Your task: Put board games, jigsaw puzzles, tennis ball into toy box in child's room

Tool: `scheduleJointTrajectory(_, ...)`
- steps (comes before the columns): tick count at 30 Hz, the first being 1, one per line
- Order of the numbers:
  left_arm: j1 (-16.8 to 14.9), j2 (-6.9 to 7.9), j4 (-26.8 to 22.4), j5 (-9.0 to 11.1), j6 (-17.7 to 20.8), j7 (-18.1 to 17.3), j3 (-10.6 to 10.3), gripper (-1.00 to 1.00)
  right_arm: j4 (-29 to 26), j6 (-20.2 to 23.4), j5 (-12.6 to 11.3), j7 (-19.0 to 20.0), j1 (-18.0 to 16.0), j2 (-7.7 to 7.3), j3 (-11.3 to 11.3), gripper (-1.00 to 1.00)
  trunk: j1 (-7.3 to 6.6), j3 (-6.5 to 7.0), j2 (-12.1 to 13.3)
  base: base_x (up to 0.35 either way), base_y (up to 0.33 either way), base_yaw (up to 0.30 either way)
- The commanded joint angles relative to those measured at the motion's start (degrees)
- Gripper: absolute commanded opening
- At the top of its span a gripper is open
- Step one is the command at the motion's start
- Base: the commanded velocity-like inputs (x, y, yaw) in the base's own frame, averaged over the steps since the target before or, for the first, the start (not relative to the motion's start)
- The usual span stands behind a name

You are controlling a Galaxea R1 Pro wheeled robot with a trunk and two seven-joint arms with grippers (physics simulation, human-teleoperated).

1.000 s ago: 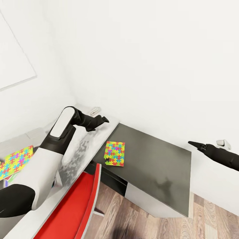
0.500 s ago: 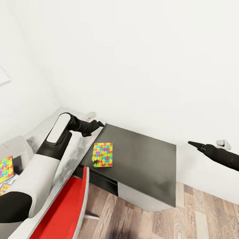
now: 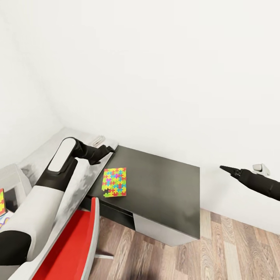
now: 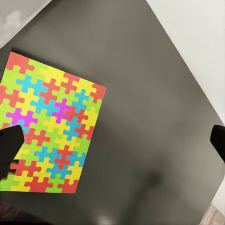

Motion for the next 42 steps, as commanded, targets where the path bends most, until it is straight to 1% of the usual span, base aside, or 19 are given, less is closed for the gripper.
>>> scheduleJointTrajectory(1,0.07,0.11,-0.03,0.51,-0.05,0.59,-0.06,1.0,-0.01,0.26,0.57,0.59,-0.07,0.0,0.13,1.0,0.03,-0.1,-0.11,0.0,0.0,-0.025)
scheduleJointTrajectory(3,0.2,0.16,-0.01,0.49,-0.08,0.6,-0.01,1.0,-0.01,0.26,0.57,0.59,-0.07,-0.02,0.43,1.0,0.03,-0.1,-0.11,0.0,0.0,-0.02)
scheduleJointTrajectory(7,0.59,0.24,0.03,0.19,-0.13,0.63,0.03,1.0,-0.01,0.26,0.58,0.59,-0.09,-0.02,2.01,1.0,0.03,-0.1,-0.11,0.055,-0.005,-0.012)
scheduleJointTrajectory(8,0.59,0.24,0.03,0.19,-0.13,0.63,0.03,1.0,-0.01,0.26,0.58,0.59,-0.09,-0.02,2.01,1.0,0.03,-0.1,-0.11,0.117,-0.014,-0.008)
scheduleJointTrajectory(11,0.82,0.25,0.04,-0.81,-0.15,0.63,0.01,1.0,-0.01,0.26,0.57,0.59,-0.1,-0.01,2.77,1.0,0.03,-0.1,-0.11,0.189,-0.04,-0.005)
scheduleJointTrajectory(12,0.82,0.25,0.04,-0.81,-0.15,0.63,0.01,1.0,-0.01,0.26,0.57,0.59,-0.1,-0.01,2.77,1.0,0.03,-0.1,-0.11,0.218,-0.051,-0.004)
scheduleJointTrajectory(14,0.98,0.25,0.06,-1.9,-0.16,0.62,0.04,1.0,-0.01,0.26,0.57,0.58,-0.12,0.0,3.17,1.0,0.03,-0.1,-0.11,0.225,-0.057,-0.003)
scheduleJointTrajectory(15,1.02,0.25,0.06,-2.14,-0.16,0.61,0.04,1.0,-0.01,0.26,0.57,0.56,-0.12,0.0,3.26,1.0,0.03,-0.1,-0.11,0.168,-0.044,-0.002)
scheduleJointTrajectory(20,1.08,0.26,0.08,-2.62,-0.16,0.58,0.06,1.0,-0.02,0.26,0.57,0.55,-0.13,0.0,3.66,1.0,0.03,-0.1,-0.11,0.116,-0.03,-0.001)
scheduleJointTrajectory(21,1.13,0.24,0.1,-2.86,-0.18,0.57,0.06,1.0,-0.06,0.26,0.58,0.57,-0.13,-0.01,4.13,1.0,0.03,-0.1,-0.11,0.044,-0.012,0.0)
scheduleJointTrajectory(27,1.12,0.18,0.08,-3.07,-0.2,0.56,0.07,1.0,-0.09,0.26,0.6,0.58,-0.14,0.0,4.59,1.0,0.03,-0.1,-0.11,0.023,-0.006,0.0)
scheduleJointTrajectory(42,1.1,0.14,0.09,-3.15,-0.25,0.56,0.07,1.0,-0.18,0.26,0.65,0.55,-0.14,0.0,4.69,1.0,0.03,-0.1,-0.11,0.002,-0.004,0.0)
